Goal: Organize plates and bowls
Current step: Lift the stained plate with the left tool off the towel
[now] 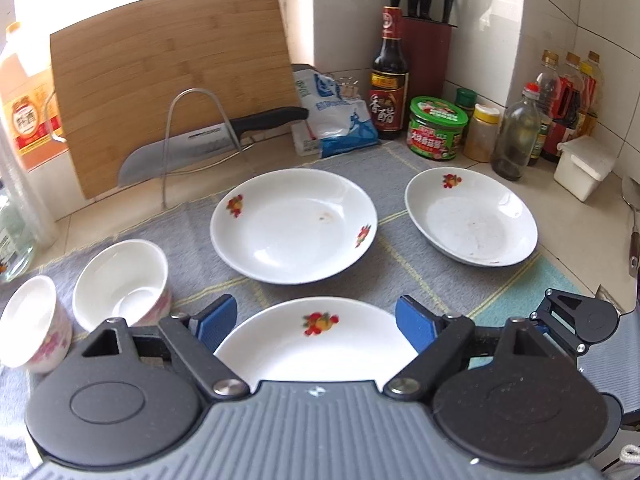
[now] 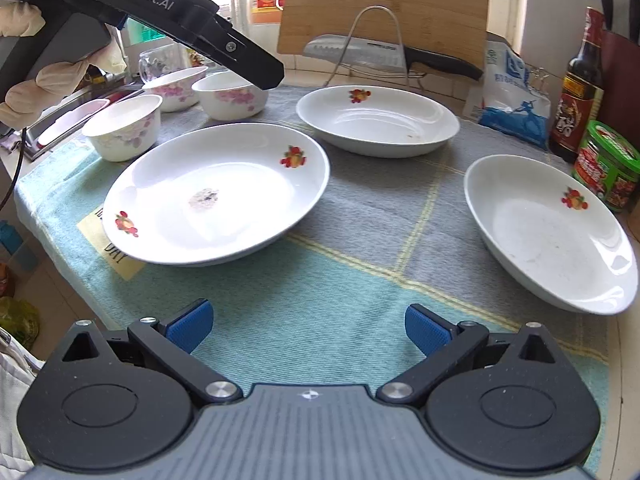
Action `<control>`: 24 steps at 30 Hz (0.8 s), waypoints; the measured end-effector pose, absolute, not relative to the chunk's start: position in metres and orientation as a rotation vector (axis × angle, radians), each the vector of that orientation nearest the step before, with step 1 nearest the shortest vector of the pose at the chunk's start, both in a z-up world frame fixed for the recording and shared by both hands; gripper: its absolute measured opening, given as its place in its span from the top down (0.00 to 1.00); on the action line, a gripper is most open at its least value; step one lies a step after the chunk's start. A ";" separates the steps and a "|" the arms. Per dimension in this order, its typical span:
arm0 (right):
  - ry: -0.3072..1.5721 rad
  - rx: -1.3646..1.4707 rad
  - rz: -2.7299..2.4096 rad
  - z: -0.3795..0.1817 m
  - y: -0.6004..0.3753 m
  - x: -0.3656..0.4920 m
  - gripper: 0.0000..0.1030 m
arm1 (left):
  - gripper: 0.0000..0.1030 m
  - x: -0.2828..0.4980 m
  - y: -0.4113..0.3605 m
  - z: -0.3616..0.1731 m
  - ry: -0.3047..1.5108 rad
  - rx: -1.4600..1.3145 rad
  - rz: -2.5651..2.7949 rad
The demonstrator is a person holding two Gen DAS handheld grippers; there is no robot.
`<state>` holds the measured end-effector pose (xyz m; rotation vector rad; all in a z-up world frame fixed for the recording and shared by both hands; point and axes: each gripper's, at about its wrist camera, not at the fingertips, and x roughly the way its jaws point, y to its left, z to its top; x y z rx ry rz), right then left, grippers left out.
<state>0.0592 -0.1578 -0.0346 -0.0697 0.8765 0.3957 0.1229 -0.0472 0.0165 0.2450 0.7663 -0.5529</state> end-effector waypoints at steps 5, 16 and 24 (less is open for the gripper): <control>0.870 -0.103 0.455 -0.038 -0.131 0.060 0.00 | 0.16 0.111 -0.014 0.014 0.790 0.203 -0.482; 0.849 -0.163 0.526 -0.044 -0.111 0.066 0.00 | 0.16 0.107 0.008 0.005 0.836 0.181 -0.429; 0.829 -0.172 0.576 -0.046 -0.107 0.077 0.00 | 0.16 0.116 0.005 -0.004 0.875 0.161 -0.441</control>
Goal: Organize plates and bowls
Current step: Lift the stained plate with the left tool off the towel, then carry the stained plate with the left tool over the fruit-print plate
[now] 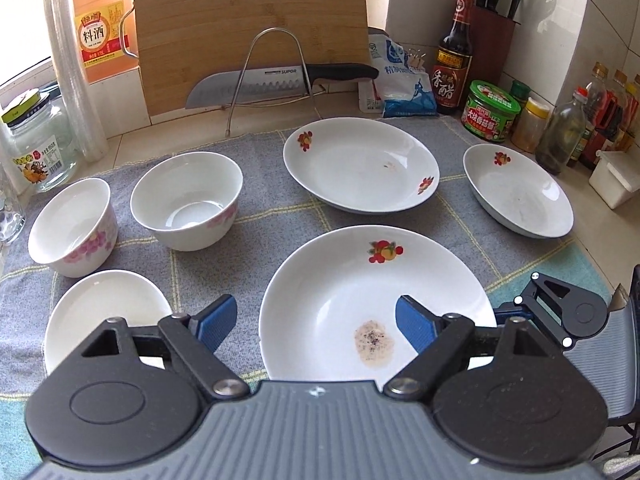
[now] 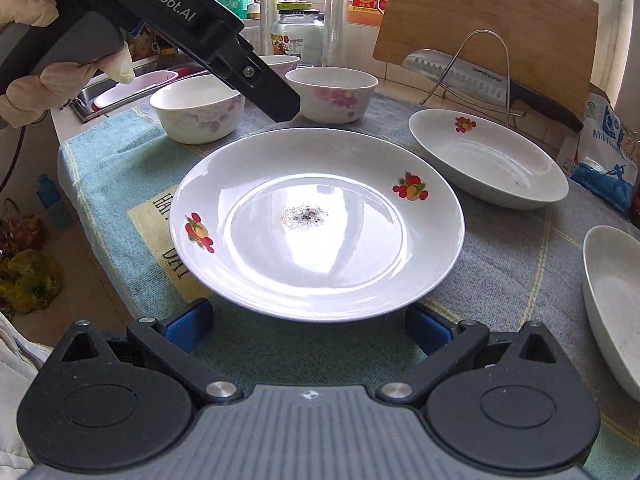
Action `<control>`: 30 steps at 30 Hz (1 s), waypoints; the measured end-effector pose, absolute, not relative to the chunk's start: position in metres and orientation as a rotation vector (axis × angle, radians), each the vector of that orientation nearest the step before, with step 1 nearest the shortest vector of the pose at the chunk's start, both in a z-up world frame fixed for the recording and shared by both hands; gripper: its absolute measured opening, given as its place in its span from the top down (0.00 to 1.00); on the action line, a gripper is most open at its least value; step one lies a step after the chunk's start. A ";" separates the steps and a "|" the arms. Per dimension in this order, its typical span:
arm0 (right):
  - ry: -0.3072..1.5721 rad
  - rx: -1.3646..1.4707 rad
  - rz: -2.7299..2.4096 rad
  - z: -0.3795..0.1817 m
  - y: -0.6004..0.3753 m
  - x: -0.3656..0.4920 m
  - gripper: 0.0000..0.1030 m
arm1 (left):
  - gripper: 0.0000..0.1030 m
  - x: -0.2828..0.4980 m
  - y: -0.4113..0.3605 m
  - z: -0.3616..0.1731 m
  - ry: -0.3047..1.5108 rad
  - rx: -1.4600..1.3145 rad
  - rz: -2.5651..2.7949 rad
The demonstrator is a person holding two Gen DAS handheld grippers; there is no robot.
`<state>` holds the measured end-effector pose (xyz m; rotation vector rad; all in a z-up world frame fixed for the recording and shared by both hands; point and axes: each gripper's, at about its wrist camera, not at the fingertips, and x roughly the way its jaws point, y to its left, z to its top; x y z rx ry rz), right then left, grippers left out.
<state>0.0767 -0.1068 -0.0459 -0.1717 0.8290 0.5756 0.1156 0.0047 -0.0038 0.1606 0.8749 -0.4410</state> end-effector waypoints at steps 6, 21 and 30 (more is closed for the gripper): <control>0.753 -0.150 0.583 -0.051 -0.113 0.069 0.00 | 0.16 0.125 0.000 -0.012 0.901 0.159 -0.463; 0.731 -0.153 0.597 -0.053 -0.112 0.072 0.00 | 0.16 0.170 -0.008 -0.035 1.002 0.246 -0.510; 0.723 -0.147 0.582 -0.054 -0.109 0.076 0.00 | 0.21 0.191 -0.016 -0.049 1.100 0.255 -0.622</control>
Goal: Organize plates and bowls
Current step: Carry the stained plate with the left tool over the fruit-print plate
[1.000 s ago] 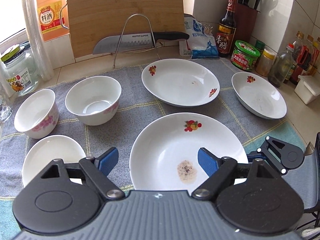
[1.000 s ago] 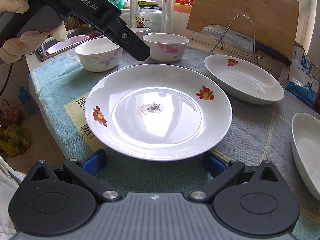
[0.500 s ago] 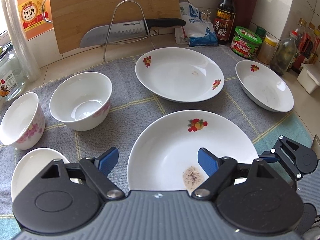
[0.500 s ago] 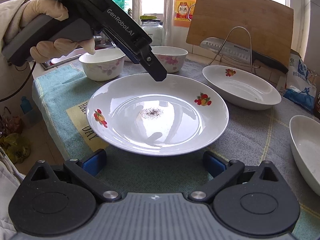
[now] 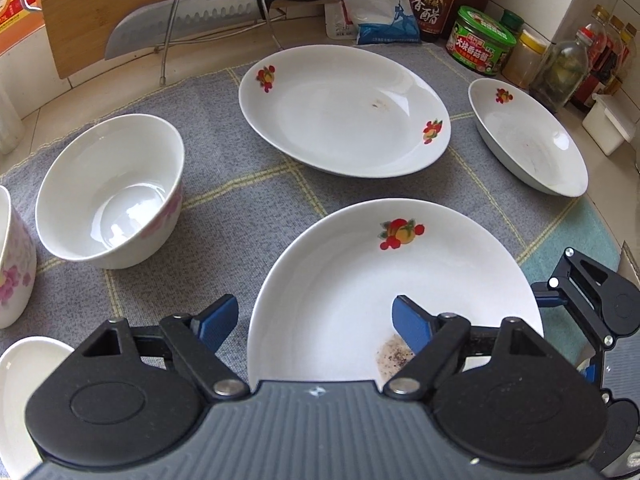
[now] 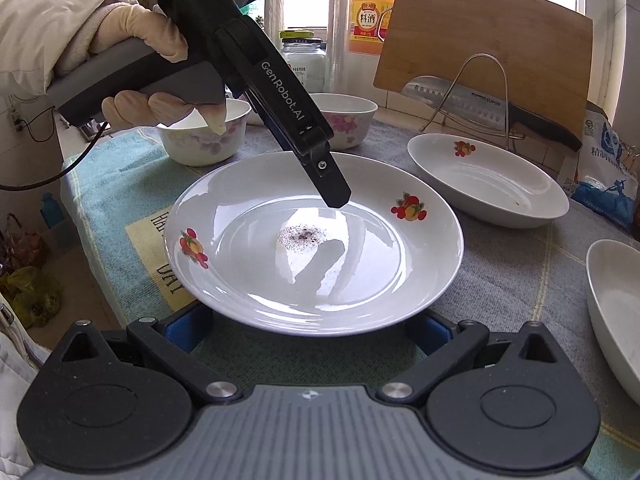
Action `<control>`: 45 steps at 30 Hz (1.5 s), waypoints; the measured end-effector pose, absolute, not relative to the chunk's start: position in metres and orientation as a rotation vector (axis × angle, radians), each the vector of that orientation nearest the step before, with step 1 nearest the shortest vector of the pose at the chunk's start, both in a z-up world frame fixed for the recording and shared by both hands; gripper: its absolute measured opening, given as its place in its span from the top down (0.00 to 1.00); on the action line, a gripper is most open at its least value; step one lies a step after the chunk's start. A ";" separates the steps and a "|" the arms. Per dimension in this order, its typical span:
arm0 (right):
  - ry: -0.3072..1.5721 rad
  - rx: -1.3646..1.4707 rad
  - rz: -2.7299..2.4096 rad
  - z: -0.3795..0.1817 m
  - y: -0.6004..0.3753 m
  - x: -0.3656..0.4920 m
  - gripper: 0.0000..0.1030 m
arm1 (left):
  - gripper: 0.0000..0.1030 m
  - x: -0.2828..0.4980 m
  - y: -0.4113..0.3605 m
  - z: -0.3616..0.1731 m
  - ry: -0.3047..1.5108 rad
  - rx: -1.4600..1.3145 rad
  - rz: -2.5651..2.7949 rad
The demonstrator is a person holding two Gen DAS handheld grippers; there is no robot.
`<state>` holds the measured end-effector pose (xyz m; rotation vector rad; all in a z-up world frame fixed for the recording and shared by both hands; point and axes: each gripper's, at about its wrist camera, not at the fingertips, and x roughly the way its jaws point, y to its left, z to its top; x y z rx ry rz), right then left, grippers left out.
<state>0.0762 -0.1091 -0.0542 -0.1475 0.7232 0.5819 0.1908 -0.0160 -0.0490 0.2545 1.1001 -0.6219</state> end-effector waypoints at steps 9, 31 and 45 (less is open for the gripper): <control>0.717 -0.149 0.570 -0.055 -0.108 0.076 0.00 | 0.30 0.205 -0.025 -0.053 1.182 0.309 -0.724; 0.766 -0.156 0.568 -0.051 -0.106 0.082 0.00 | 0.32 0.213 -0.029 -0.055 1.235 0.389 -0.806; 0.786 -0.163 0.580 -0.036 -0.118 0.084 0.00 | 0.33 0.212 -0.037 -0.036 1.208 0.375 -0.805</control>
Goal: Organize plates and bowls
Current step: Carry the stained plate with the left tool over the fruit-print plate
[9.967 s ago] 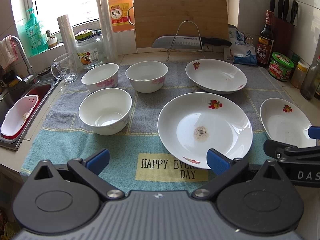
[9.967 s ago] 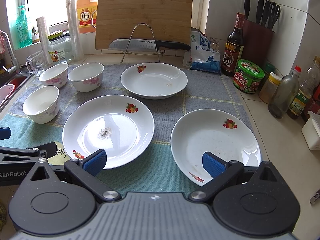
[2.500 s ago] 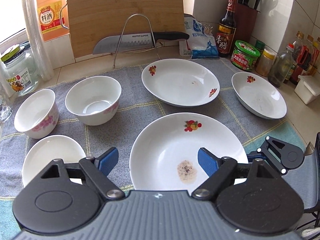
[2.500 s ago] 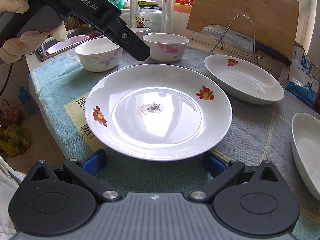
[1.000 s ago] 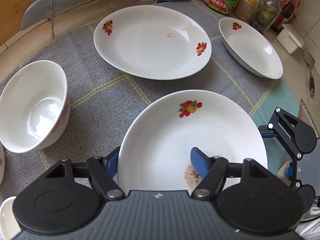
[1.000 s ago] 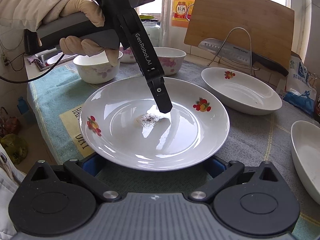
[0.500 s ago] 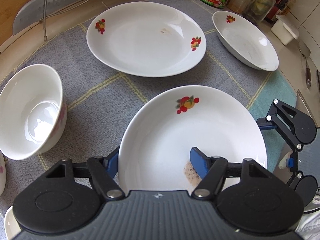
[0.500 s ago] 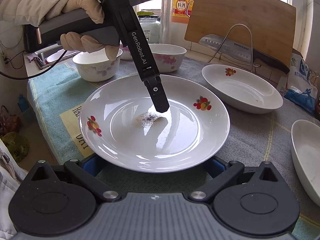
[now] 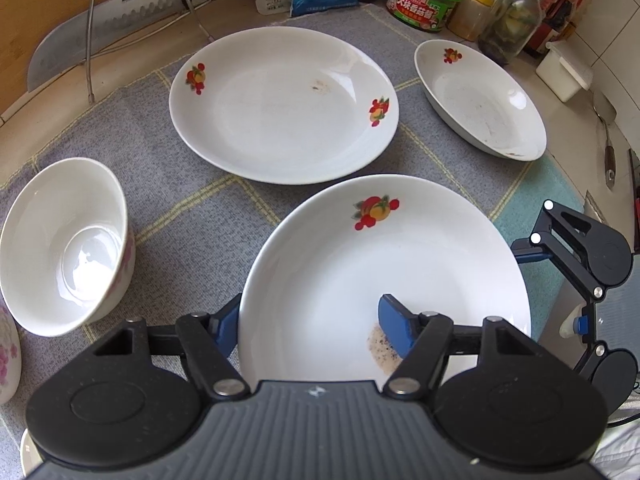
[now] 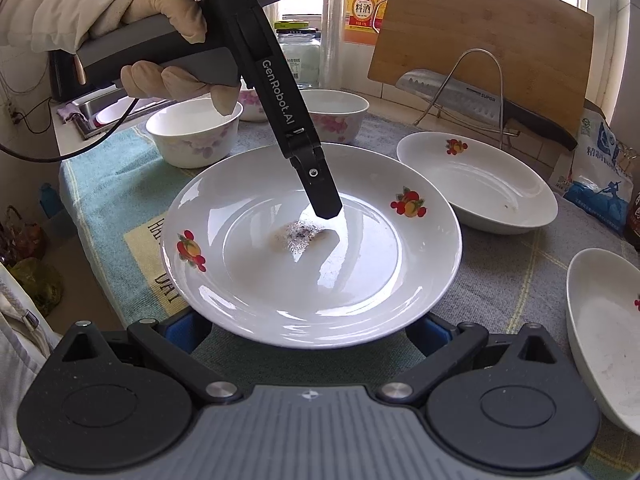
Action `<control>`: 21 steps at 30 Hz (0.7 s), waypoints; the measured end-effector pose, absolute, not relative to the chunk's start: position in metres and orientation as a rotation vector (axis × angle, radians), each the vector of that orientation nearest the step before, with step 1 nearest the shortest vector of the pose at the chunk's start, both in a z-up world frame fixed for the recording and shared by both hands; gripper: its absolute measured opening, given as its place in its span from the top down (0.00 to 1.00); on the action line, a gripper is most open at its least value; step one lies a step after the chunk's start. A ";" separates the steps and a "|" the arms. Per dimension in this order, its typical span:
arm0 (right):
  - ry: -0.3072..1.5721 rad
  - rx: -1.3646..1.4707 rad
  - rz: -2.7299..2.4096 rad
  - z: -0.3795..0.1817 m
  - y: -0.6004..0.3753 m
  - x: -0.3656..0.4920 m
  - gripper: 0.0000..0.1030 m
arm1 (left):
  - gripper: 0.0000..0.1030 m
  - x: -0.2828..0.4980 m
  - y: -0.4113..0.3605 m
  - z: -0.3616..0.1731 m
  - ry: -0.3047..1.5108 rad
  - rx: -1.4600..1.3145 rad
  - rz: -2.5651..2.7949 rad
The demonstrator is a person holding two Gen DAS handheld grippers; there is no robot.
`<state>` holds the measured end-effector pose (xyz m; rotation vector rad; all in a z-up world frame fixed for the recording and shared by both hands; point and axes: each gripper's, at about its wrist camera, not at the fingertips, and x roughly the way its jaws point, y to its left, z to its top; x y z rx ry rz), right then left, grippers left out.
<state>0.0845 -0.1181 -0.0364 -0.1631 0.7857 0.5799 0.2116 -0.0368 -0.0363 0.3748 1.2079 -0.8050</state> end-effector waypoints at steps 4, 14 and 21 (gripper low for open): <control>0.788 -0.175 0.575 -0.032 -0.128 0.086 0.00 | 0.33 0.213 -0.047 -0.028 1.196 0.364 -0.810; 0.785 -0.178 0.531 -0.021 -0.170 0.083 0.00 | 0.33 0.216 -0.095 -0.014 1.154 0.385 -0.851; 0.784 -0.179 0.483 -0.013 -0.208 0.081 0.00 | 0.33 0.220 -0.138 -0.011 1.134 0.406 -0.892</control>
